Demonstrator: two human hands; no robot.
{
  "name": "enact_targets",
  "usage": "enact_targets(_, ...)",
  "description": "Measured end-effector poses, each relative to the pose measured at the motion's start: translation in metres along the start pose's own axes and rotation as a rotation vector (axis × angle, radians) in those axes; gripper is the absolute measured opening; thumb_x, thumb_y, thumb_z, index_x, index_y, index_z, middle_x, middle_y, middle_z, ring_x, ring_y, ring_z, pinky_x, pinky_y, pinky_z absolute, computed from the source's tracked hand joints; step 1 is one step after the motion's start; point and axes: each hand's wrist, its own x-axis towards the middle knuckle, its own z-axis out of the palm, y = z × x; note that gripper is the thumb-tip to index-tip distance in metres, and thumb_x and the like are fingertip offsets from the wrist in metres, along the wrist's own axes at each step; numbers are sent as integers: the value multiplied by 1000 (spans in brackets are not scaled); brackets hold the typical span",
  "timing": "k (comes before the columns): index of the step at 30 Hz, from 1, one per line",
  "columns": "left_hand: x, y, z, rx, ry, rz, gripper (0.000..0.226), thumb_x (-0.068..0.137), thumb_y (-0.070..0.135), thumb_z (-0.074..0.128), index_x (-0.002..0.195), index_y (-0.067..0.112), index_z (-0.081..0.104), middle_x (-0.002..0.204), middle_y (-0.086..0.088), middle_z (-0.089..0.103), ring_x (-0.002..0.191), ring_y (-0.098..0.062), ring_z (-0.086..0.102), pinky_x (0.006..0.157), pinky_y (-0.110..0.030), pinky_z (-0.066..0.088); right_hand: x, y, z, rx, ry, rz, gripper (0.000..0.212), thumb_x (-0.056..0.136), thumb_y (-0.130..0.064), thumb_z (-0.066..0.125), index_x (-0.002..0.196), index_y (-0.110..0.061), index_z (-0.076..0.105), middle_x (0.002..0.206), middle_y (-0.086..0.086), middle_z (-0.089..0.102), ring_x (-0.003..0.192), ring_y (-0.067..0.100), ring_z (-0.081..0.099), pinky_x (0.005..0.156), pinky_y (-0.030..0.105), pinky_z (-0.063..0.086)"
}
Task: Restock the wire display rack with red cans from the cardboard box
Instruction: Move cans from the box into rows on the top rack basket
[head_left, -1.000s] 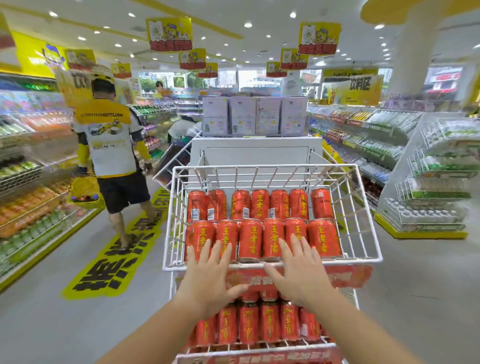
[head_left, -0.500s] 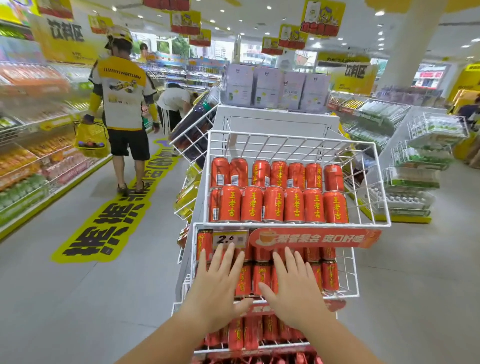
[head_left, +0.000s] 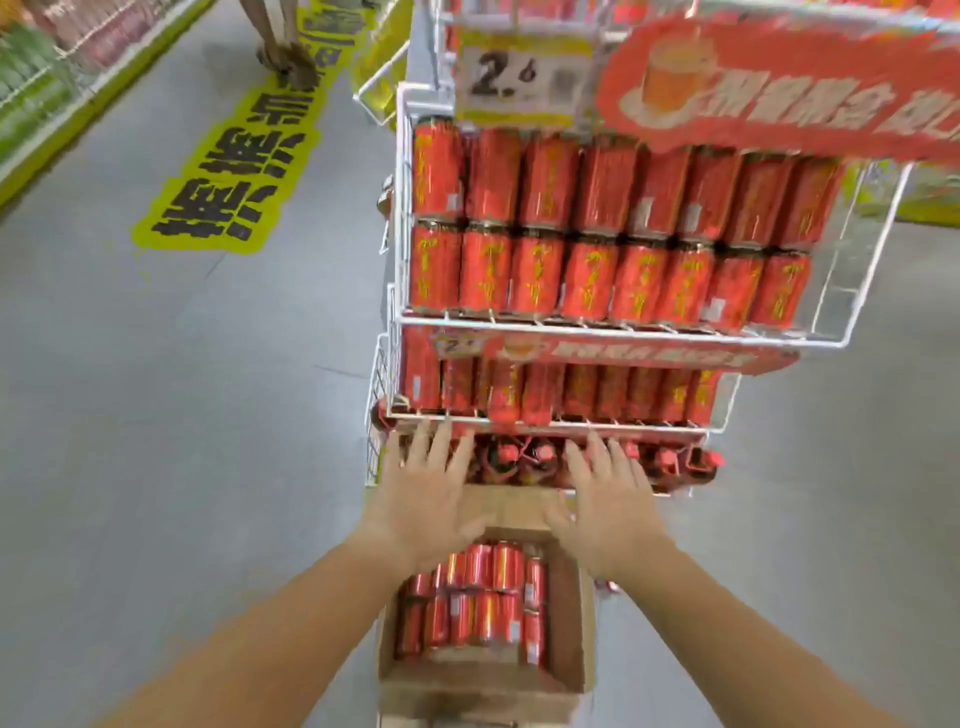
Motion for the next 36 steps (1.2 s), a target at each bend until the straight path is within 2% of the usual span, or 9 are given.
enact_targets(4, -3, 16, 113, -25, -194, -46, 101, 82, 77, 21, 154, 8, 39, 156, -24, 40, 149, -44, 28, 116, -69, 22, 9, 12, 112, -44, -150, -4, 96, 83, -71, 12, 156, -11, 29, 162, 20, 26, 149, 39, 23, 118, 54, 23)
enact_targets(8, -2, 30, 234, -86, -310, -91, 102, 81, 77, 20, 161, 14, 19, 165, -18, 24, 153, -40, 20, 120, -63, 18, 17, 26, 231, 6, -274, -5, 82, 90, -70, 26, 156, -20, 22, 162, 13, 23, 149, 36, 19, 120, 54, 21)
enact_targets(16, 33, 36, 432, -67, -513, -91, 93, 93, 78, 21, 161, 21, -4, 170, -9, 9, 156, -33, 9, 124, -56, 16, 46, 41, 438, 111, -483, 43, 79, 95, -67, 27, 159, -24, 8, 167, 5, 11, 154, 28, 9, 123, 45, 19)
enact_targets(21, 82, 33, 523, -95, -514, -123, 100, 92, 76, 36, 161, 15, -3, 167, -12, 14, 154, -31, 14, 123, -52, 22, 94, 51, 534, 157, -540, 83, 81, 96, -64, 31, 159, -19, 7, 165, 8, 15, 153, 28, 10, 122, 44, 21)
enact_targets(25, 119, 33, 573, -202, -422, -215, 94, 91, 70, 47, 159, 14, 13, 156, -12, 31, 142, -30, 34, 115, -45, 36, 134, 56, 587, 272, -546, 170, 84, 95, -65, 37, 159, -18, 8, 164, 8, 18, 150, 29, 16, 119, 44, 25)
enact_targets(29, 148, 35, 600, -359, -287, -395, 79, 89, 65, 56, 148, 14, 38, 143, -12, 40, 132, -31, 38, 112, -44, 38, 167, 58, 623, 536, -450, 348, 73, 92, -58, 52, 148, -15, 34, 147, 12, 44, 137, 33, 40, 111, 43, 37)
enact_targets(32, 165, 42, 607, -514, -245, -479, 73, 90, 60, 60, 144, 13, 46, 144, -13, 44, 135, -30, 40, 115, -42, 36, 187, 56, 636, 771, -366, 511, 51, 91, -52, 61, 124, -13, 57, 116, 8, 64, 112, 29, 61, 87, 34, 45)
enact_targets(34, 174, 49, 608, -558, -220, -504, 65, 91, 51, 65, 136, 6, 51, 135, -15, 52, 127, -31, 49, 108, -37, 38, 194, 55, 637, 853, -326, 558, 41, 89, -47, 66, 112, -14, 64, 101, 5, 68, 98, 26, 65, 76, 30, 42)
enact_targets(36, 178, 56, 605, -617, -198, -556, 58, 91, 41, 70, 130, 2, 52, 129, -18, 57, 121, -32, 55, 102, -35, 41, 197, 53, 637, 874, -299, 554, 40, 86, -47, 71, 110, -15, 67, 98, 4, 70, 93, 24, 65, 78, 29, 44)
